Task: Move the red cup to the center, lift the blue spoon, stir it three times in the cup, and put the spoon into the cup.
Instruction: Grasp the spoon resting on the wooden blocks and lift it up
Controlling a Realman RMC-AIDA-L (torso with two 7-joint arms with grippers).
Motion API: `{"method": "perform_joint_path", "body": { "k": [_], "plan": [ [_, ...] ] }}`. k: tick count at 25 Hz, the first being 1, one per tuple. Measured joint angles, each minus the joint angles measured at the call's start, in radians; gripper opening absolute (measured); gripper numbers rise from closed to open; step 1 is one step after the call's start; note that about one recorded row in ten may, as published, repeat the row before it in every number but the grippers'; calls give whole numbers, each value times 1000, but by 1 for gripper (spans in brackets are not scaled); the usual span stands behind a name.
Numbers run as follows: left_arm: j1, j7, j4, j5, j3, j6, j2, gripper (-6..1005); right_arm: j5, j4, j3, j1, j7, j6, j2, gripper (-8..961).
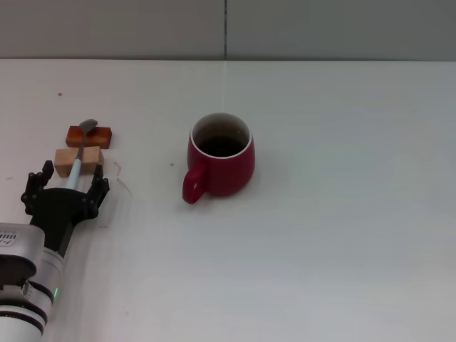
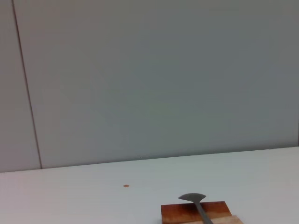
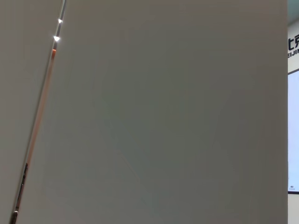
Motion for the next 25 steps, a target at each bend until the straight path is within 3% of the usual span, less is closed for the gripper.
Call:
{"method": "perform_joint_path", "body": {
  "k": [13,19,25],
  "plan": [
    [4,0,-1,23,-3,1,0,704,0,0,0,2,0,-1,0,616],
    [5,7,-5,23,-4,5,-1,597,0,0,-1,3,0,-1,0,616],
    [8,8,-7,23,-9,11,-2,590,0,0,-3,3,0,-1,0,616]
  ]
}}
